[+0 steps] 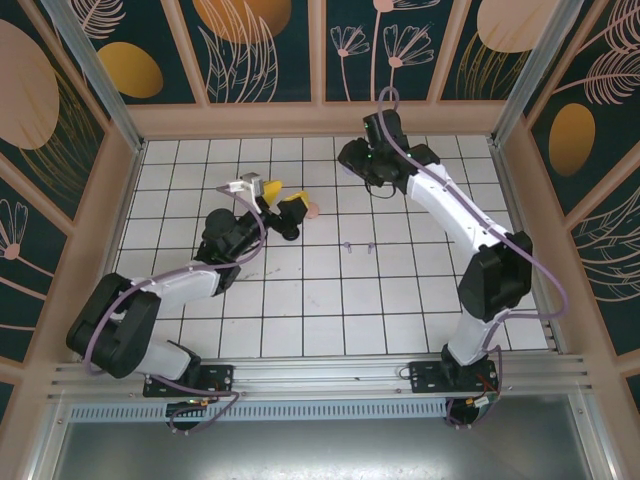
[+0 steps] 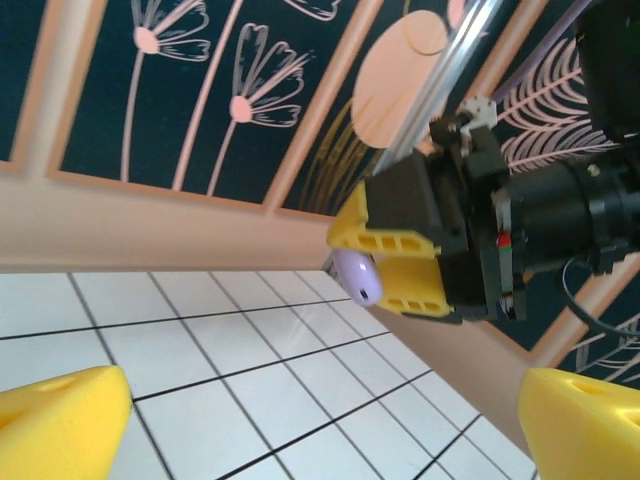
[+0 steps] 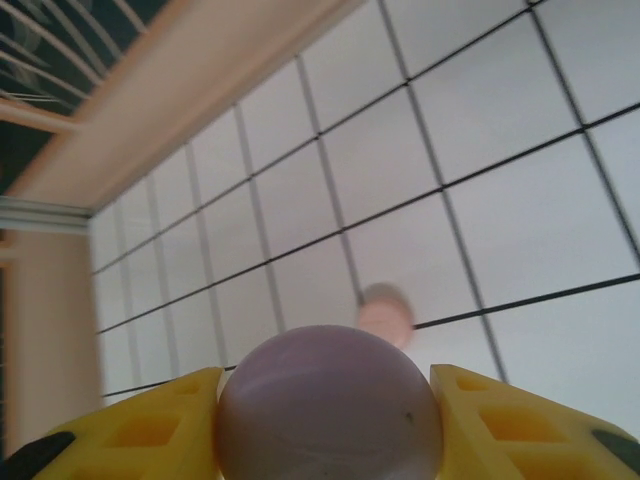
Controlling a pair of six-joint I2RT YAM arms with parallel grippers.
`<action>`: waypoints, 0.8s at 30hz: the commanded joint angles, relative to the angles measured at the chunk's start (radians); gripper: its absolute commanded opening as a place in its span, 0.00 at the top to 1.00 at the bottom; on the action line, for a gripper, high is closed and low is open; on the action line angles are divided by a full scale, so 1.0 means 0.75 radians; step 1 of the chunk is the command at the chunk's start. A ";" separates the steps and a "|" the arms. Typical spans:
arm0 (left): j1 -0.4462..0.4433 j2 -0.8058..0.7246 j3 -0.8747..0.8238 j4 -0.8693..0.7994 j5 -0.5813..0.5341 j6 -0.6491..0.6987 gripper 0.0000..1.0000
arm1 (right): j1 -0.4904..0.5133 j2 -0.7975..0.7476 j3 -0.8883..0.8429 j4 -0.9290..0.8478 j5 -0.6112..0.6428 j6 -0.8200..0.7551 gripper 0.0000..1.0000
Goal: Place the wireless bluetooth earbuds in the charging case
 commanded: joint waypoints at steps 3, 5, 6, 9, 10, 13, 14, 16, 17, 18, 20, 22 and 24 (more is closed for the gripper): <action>0.005 0.097 0.065 0.267 0.162 -0.108 0.05 | 0.021 -0.073 0.021 0.126 -0.144 0.095 0.64; 0.005 0.135 0.096 0.305 0.185 -0.139 0.09 | 0.038 -0.090 0.021 0.155 -0.158 0.116 0.65; 0.005 0.154 0.112 0.326 0.198 -0.156 0.10 | 0.047 -0.098 0.022 0.167 -0.162 0.126 0.65; 0.005 0.205 0.155 0.378 0.226 -0.202 0.15 | 0.062 -0.106 0.036 0.180 -0.158 0.144 0.65; 0.005 0.221 0.169 0.398 0.230 -0.216 0.17 | 0.091 -0.107 0.038 0.186 -0.156 0.148 0.65; 0.005 0.265 0.201 0.450 0.236 -0.254 0.23 | 0.118 -0.112 0.041 0.195 -0.144 0.164 0.65; 0.005 0.277 0.209 0.465 0.236 -0.264 0.24 | 0.125 -0.113 0.040 0.198 -0.142 0.168 0.65; 0.005 0.299 0.227 0.483 0.235 -0.278 0.26 | 0.139 -0.115 0.040 0.204 -0.138 0.179 0.65; 0.005 0.307 0.234 0.491 0.236 -0.280 0.27 | 0.145 -0.115 0.042 0.207 -0.138 0.181 0.65; 0.005 0.316 0.241 0.498 0.239 -0.285 0.29 | 0.151 -0.116 0.043 0.210 -0.134 0.182 0.65; 0.004 0.332 0.256 0.508 0.238 -0.293 0.31 | 0.158 -0.117 0.048 0.208 -0.132 0.184 0.65; 0.005 0.339 0.269 0.523 0.242 -0.303 0.33 | 0.165 -0.117 0.047 0.212 -0.133 0.188 0.65; 0.004 0.357 0.285 0.526 0.248 -0.310 0.36 | 0.173 -0.116 0.052 0.212 -0.133 0.190 0.65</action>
